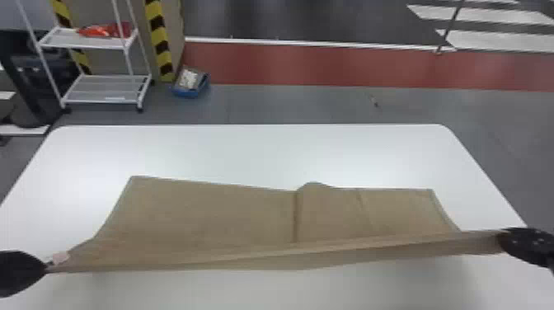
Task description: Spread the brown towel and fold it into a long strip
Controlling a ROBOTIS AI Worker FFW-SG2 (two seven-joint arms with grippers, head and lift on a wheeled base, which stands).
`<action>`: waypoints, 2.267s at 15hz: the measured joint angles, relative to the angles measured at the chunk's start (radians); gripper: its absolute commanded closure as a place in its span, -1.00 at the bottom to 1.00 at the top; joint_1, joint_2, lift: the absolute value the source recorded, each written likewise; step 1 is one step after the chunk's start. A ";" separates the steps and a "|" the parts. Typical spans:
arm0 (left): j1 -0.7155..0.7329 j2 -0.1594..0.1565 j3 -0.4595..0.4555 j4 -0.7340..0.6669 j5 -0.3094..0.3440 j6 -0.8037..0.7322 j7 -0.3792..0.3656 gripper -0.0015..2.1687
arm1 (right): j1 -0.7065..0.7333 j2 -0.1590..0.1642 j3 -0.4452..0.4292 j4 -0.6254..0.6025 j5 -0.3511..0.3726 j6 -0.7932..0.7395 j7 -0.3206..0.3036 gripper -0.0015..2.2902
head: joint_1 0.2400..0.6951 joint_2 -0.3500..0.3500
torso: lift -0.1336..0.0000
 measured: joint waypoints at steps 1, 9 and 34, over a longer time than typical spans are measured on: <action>0.008 0.001 0.017 -0.020 0.000 0.010 -0.014 0.00 | 0.008 0.001 -0.017 -0.011 -0.004 0.000 0.027 0.15 | 1.00 -0.22 | -0.87; -0.111 0.004 -0.053 -0.003 -0.076 0.031 0.000 0.00 | -0.035 -0.001 -0.007 0.034 0.026 0.010 0.028 0.15 | 1.00 -0.26 | -0.87; -0.712 0.002 -0.516 0.625 -0.301 0.108 0.175 0.00 | -0.447 -0.063 0.265 0.486 0.279 0.046 0.073 0.15 | 1.00 -0.17 | -0.87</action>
